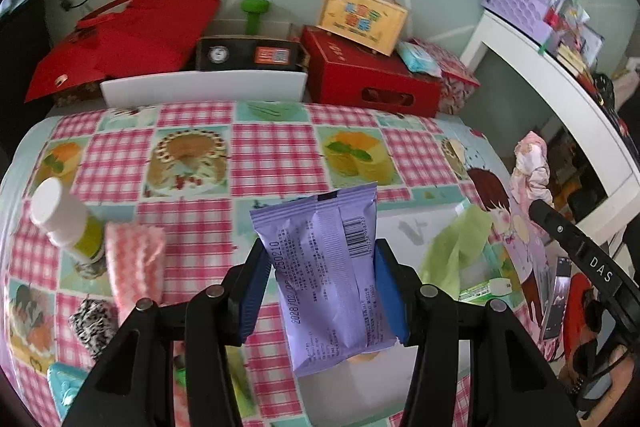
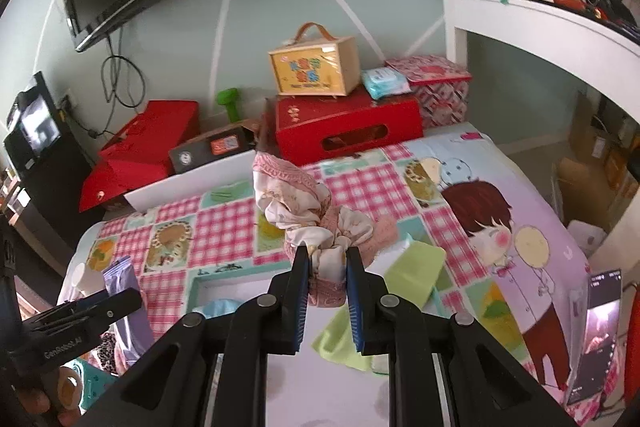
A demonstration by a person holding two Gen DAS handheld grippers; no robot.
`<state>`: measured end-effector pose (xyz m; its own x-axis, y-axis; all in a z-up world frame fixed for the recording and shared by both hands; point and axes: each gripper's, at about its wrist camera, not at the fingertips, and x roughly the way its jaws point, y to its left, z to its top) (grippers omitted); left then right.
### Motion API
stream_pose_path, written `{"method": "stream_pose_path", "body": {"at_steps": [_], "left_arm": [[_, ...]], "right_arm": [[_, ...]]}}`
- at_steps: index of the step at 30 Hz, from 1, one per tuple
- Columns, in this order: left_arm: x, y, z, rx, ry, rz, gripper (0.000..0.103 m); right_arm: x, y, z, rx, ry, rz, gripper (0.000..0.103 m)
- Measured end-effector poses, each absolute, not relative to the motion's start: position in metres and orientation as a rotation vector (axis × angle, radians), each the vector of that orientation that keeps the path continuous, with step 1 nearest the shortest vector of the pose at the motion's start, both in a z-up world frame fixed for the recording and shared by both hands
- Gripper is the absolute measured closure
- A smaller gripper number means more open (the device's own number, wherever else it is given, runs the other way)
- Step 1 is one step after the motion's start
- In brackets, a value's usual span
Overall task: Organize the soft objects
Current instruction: 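Lower the floral cloth into the tray with the right tool while the left tool drops the purple packet there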
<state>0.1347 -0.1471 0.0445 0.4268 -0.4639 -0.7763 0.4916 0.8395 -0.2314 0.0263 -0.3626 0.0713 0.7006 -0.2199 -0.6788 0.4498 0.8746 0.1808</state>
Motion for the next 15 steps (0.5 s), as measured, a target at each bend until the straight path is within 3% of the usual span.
{"method": "stream_pose_path", "body": {"at_steps": [15], "left_arm": [[0.156, -0.177, -0.001, 0.033, 1.041, -0.614, 0.05]], "right_arm": [[0.057, -0.361, 0.009, 0.335, 0.942, -0.354, 0.084]]}}
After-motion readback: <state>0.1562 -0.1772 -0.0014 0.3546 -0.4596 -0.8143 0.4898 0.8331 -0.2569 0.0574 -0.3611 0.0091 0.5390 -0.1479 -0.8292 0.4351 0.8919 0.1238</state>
